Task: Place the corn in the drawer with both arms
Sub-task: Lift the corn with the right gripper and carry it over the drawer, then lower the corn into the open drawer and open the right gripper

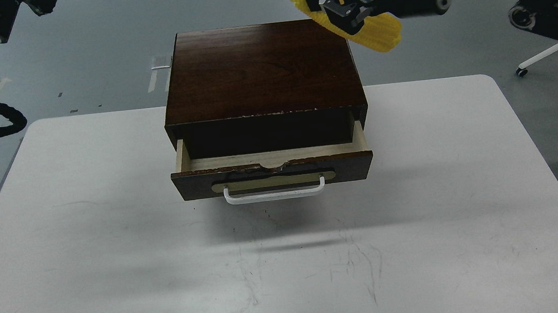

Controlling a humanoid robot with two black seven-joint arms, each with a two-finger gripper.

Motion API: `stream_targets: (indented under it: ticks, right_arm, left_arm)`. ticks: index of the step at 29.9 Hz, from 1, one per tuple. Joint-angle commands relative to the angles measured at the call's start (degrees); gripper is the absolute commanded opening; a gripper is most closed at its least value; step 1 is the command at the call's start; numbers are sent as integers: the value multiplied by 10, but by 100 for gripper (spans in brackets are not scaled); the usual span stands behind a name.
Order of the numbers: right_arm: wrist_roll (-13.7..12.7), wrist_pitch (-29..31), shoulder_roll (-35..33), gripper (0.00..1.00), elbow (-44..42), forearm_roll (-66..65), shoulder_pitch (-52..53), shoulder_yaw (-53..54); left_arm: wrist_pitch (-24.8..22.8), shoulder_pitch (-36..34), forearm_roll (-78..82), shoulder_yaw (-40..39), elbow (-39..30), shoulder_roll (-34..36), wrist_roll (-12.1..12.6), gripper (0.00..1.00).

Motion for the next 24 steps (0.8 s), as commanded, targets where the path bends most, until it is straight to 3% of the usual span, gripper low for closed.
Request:
stream_targets:
  ticks: [1, 8, 19, 21, 24]
  right_arm:
    - [0, -3, 52, 0, 0, -56, -1, -2]
    - [0, -3, 146, 0, -2, -139, -13, -9]
    - [1, -2, 208, 0, -21, -163, -37, -50]
    - [1, -2, 208, 11, -21, -162, -41, -55]
    - [1, -2, 208, 15, -21, -161, -45, -55]
  left_arm:
    - [0, 13, 1, 4, 1, 2, 1, 98]
    - [0, 18, 0, 7, 3, 8, -1, 98]
    - [0, 17, 1, 6, 3, 28, -2, 98]
    - [0, 17, 0, 6, 3, 34, -2, 98]
    - [0, 17, 0, 6, 3, 36, -2, 98]
